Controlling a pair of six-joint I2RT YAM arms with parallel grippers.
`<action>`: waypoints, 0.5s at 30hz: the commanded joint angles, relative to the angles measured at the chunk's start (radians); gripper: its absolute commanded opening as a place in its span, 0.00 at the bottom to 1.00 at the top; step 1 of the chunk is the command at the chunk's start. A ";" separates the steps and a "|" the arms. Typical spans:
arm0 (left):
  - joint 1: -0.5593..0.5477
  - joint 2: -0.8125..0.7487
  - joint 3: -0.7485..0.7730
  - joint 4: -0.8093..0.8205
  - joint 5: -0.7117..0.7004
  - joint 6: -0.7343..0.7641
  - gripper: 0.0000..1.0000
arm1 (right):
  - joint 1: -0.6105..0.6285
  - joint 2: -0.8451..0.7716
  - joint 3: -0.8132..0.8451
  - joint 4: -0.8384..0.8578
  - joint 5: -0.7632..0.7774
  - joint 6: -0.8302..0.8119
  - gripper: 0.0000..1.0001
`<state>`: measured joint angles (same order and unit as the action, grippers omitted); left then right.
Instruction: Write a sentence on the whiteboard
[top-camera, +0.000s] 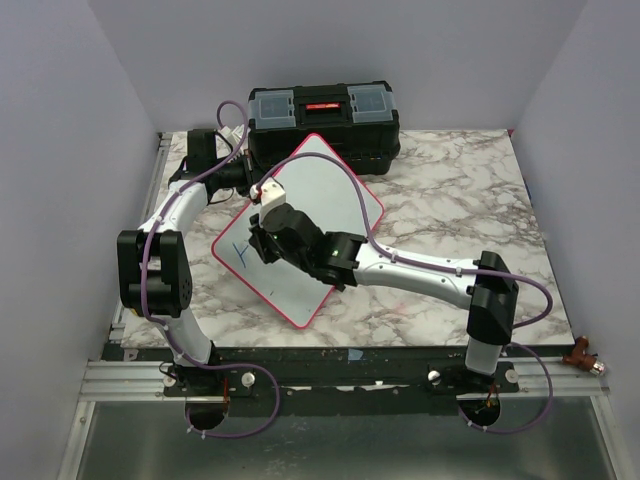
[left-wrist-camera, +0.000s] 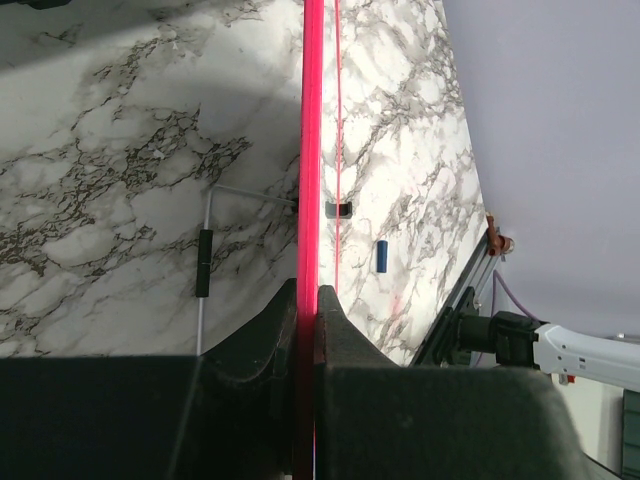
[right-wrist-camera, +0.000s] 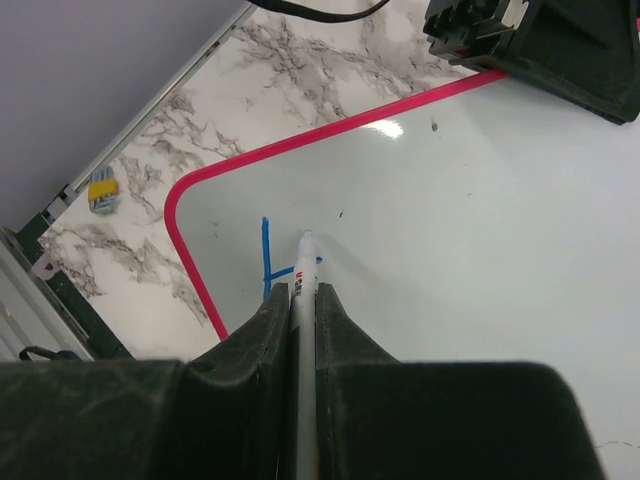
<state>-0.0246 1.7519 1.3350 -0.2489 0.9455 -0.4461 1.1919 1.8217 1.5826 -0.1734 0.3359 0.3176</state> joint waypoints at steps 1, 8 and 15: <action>-0.010 -0.044 0.015 0.035 -0.060 0.055 0.00 | 0.005 0.030 0.058 0.025 0.066 0.025 0.01; -0.012 -0.045 0.017 0.036 -0.058 0.055 0.00 | 0.005 0.070 0.091 0.023 0.087 0.033 0.01; -0.012 -0.045 0.017 0.035 -0.059 0.056 0.00 | 0.005 0.081 0.081 0.012 0.091 0.034 0.01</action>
<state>-0.0277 1.7481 1.3350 -0.2489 0.9421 -0.4458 1.1919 1.8805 1.6470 -0.1658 0.3923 0.3416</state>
